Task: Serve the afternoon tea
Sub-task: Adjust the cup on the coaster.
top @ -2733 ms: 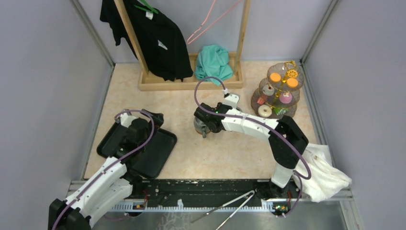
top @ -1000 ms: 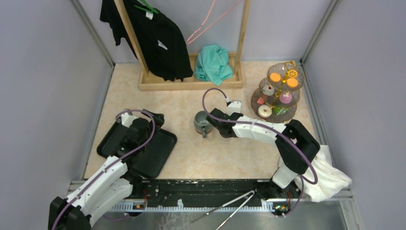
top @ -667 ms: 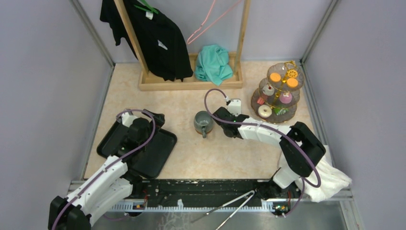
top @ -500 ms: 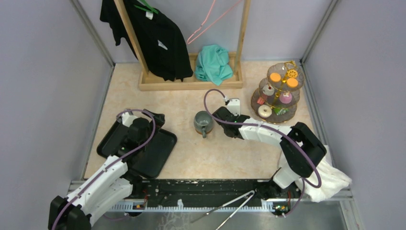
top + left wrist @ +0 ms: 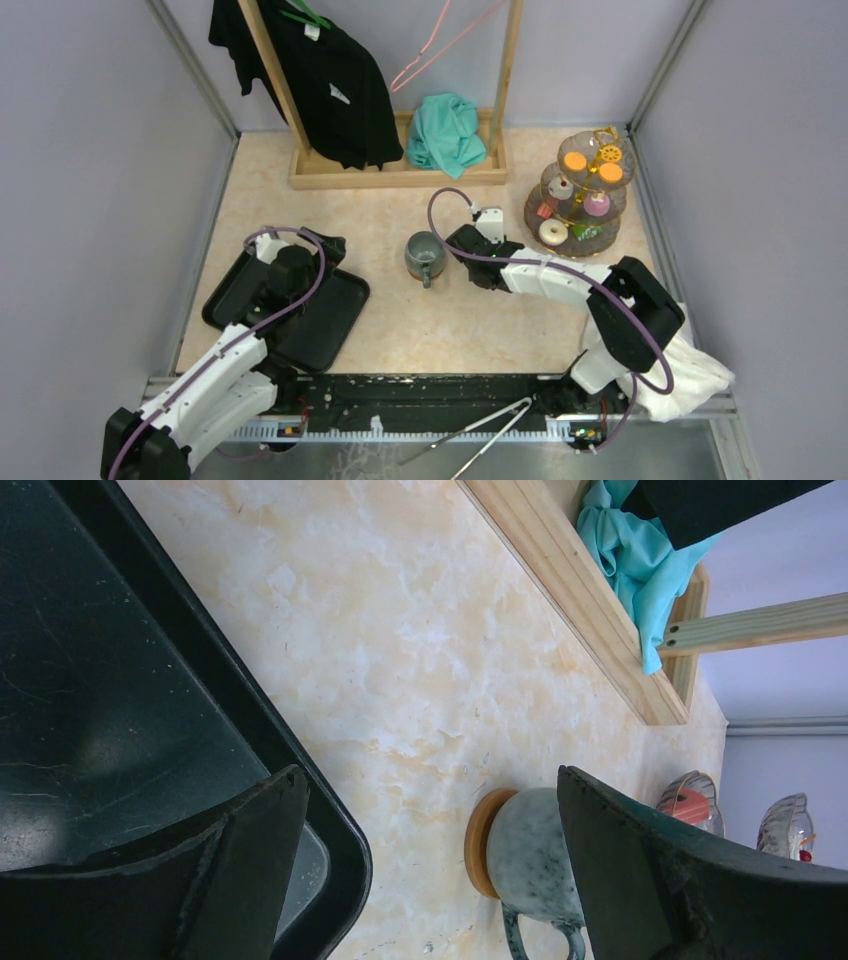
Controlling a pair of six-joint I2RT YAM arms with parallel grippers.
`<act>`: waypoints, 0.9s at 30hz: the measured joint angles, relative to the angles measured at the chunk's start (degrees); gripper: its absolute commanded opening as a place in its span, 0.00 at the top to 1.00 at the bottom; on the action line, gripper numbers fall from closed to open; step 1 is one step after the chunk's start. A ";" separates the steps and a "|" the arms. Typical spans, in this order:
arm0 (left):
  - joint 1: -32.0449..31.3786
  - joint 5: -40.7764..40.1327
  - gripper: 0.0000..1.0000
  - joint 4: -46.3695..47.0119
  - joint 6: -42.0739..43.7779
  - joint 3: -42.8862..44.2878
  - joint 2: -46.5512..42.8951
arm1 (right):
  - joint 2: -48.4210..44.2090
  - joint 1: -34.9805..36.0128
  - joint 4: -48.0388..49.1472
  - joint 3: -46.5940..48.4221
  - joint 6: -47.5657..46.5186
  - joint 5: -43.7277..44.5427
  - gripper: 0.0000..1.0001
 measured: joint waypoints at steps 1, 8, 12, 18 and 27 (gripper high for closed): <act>0.00 0.00 0.01 0.00 0.00 0.00 0.00 | -0.02 0.00 -0.28 0.00 0.09 0.11 0.59; 0.02 0.00 0.01 0.00 0.26 0.00 0.00 | -0.35 0.00 -1.51 0.00 0.48 0.24 0.53; 0.02 0.00 0.01 0.07 0.81 0.00 0.02 | -1.92 0.00 -2.14 0.02 0.37 0.26 0.48; 0.02 0.24 0.01 0.44 1.86 0.17 1.51 | -6.05 0.09 -4.24 1.25 -0.52 0.26 0.44; 0.02 0.13 0.01 0.83 5.88 4.76 4.35 | -10.43 3.61 -8.09 6.12 -1.95 2.75 0.42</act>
